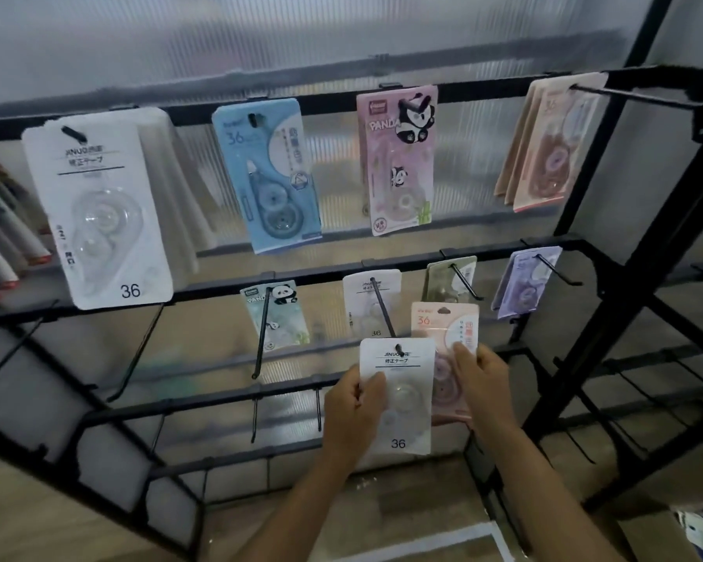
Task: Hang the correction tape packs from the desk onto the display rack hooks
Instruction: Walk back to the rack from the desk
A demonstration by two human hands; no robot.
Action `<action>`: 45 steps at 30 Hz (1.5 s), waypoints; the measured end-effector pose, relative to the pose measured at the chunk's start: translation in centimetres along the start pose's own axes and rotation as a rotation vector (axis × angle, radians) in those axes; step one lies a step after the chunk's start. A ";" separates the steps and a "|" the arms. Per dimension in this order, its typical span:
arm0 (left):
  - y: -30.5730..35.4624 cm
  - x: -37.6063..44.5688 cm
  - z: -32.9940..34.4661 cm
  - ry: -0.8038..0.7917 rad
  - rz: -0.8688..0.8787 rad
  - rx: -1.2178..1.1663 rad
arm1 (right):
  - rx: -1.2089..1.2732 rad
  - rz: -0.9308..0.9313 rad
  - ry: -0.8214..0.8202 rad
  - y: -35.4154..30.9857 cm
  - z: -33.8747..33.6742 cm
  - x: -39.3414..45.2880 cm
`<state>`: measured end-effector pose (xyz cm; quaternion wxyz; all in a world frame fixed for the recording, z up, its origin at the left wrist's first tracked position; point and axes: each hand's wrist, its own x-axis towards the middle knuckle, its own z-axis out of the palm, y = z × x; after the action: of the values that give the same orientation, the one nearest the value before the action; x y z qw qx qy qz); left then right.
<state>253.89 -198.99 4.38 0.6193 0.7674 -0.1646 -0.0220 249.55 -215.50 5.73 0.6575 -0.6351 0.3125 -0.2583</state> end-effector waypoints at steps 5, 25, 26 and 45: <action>-1.2 2.1 0.6 0.053 -0.043 0.083 | -0.013 -0.025 -0.042 0.0 -0.5 1.3; -0.1 12.2 2.6 0.127 -0.314 0.497 | -0.056 -0.149 -0.152 -1.8 -3.7 3.5; 0.0 11.8 2.7 0.147 -0.323 0.528 | -0.041 -0.152 -0.157 -2.0 -3.7 3.5; 13.2 7.5 7.4 0.231 0.289 0.631 | 0.111 -0.395 -0.275 -13.1 -7.9 4.8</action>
<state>256.22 -210.40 16.63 0.3631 0.8870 -0.1990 0.2043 247.71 -225.12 18.36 0.6645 -0.6759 0.0750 -0.3098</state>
